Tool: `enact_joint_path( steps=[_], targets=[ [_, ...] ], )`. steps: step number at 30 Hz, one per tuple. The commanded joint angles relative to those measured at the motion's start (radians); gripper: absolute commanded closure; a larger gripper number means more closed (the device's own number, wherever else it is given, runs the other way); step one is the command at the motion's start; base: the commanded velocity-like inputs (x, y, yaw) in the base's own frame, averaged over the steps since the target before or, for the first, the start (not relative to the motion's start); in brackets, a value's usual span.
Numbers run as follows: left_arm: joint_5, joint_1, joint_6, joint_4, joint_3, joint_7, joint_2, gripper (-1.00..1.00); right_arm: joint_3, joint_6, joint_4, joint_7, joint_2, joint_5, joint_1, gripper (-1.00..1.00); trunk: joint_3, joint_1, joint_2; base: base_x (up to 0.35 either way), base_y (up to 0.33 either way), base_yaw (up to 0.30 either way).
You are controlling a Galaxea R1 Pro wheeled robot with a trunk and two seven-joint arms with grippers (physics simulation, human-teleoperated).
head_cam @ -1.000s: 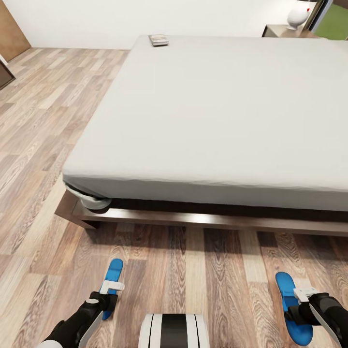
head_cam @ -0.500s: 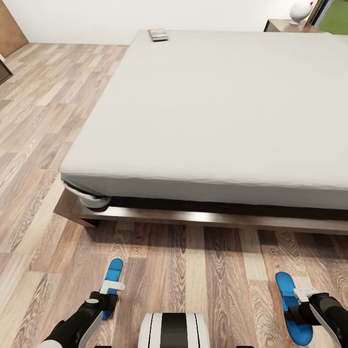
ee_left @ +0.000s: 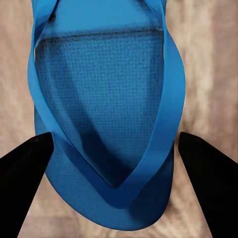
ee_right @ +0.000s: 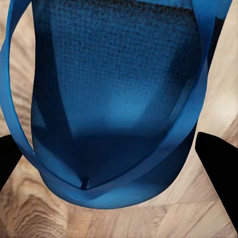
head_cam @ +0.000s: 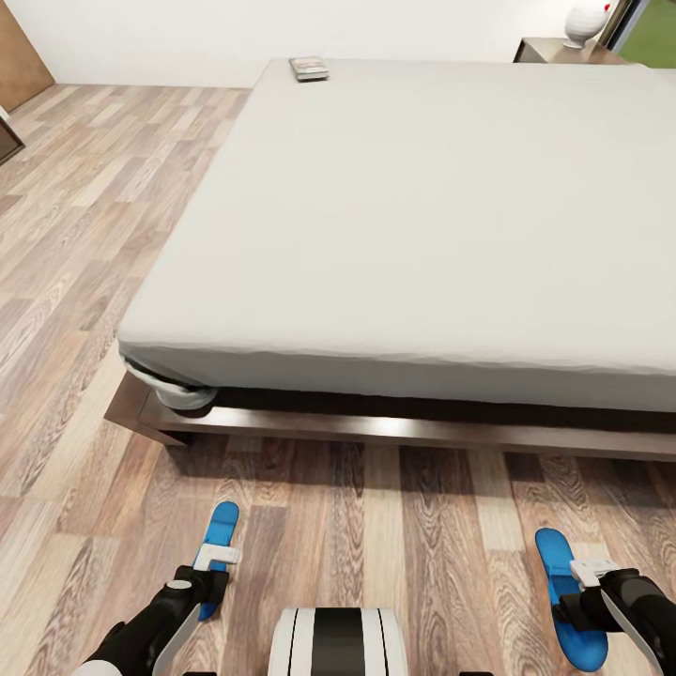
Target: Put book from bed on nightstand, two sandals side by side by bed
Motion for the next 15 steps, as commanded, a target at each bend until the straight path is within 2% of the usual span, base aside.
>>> enact_joint_path(
  steps=[1, 4, 15],
  targets=[
    [0.01, 0.0, 0.005, -0.002, -0.008, 0.009, 0.001, 1.0, 0.007, 0.005, -0.001, -0.003, -0.002, -0.01, 0.0, 1.0, -0.001, 0.0, 0.0, 0.0, 0.0, 0.0],
    [0.01, 0.0, 0.005, -0.002, -0.008, 0.009, 0.001, 1.0, 0.007, 0.005, -0.001, -0.003, -0.002, -0.01, 0.0, 1.0, -0.008, 0.001, -0.001, 0.0, 0.0, 0.0],
    [0.01, 0.0, 0.005, -0.002, -0.008, 0.009, 0.001, 1.0, 0.007, 0.005, -0.001, -0.003, -0.002, -0.01, 0.0, 1.0, -0.008, 0.001, -0.001, 0.0, 0.0, 0.0]
  ],
)
